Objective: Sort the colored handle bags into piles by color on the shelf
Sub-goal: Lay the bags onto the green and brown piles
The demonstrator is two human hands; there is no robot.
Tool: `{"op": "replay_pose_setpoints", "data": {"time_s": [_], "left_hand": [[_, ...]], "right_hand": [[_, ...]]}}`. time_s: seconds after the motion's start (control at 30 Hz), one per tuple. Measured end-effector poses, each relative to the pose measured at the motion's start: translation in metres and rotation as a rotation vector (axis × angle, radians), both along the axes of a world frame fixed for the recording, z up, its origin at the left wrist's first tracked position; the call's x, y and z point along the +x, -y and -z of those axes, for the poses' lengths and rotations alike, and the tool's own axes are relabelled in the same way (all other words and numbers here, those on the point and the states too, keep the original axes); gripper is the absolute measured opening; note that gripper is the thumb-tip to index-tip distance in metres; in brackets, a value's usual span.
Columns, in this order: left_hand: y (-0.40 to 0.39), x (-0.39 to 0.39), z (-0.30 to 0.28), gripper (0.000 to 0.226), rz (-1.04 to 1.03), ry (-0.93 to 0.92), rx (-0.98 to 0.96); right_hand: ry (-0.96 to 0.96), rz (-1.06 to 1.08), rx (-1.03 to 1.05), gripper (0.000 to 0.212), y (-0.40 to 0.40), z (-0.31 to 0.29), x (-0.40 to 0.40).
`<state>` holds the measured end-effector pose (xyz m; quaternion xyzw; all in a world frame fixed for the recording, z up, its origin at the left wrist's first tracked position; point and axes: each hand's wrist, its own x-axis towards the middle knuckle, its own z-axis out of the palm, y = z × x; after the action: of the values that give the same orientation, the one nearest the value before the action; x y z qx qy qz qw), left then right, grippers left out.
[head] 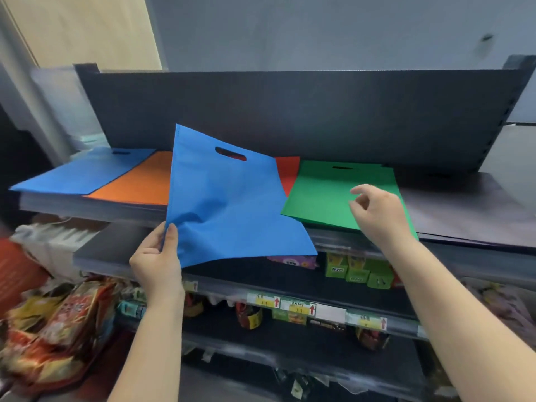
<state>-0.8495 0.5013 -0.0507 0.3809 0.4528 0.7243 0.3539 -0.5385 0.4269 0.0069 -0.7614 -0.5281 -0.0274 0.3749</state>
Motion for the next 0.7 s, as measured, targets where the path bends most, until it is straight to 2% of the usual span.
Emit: {"op": "replay_pose_setpoints", "data": {"time_s": [0.03, 0.07, 0.17, 0.23, 0.3, 0.47, 0.7], "left_hand": [[0.003, -0.004, -0.001, 0.009, -0.015, 0.025, -0.002], [0.005, -0.009, -0.001, 0.009, -0.031, 0.033, -0.001], [0.014, -0.028, -0.004, 0.009, -0.073, 0.023, 0.016], [0.017, -0.045, -0.005, 0.009, -0.095, 0.02, 0.029], [0.017, -0.065, -0.003, 0.01, -0.114, 0.024, 0.037], [0.008, -0.121, 0.001, 0.014, -0.141, -0.006, 0.037], [-0.02, -0.219, -0.006, 0.02, -0.17, -0.166, 0.066]], "right_hand": [[-0.048, -0.062, -0.002, 0.021, 0.001, 0.001, -0.018], [-0.077, -0.116, -0.048, 0.025, 0.0, 0.004, -0.033], [-0.127, -0.199, -0.286, 0.054, -0.005, 0.015, -0.07], [-0.26, -0.217, -0.339, 0.057, -0.012, 0.023, -0.089], [-0.464, -0.264, -0.331, 0.045, -0.022, 0.031, -0.109], [-0.535, -0.377, -0.304, 0.008, -0.054, 0.046, -0.168], [-0.539, -0.389, -0.082, 0.004, -0.102, 0.054, -0.268]]}}
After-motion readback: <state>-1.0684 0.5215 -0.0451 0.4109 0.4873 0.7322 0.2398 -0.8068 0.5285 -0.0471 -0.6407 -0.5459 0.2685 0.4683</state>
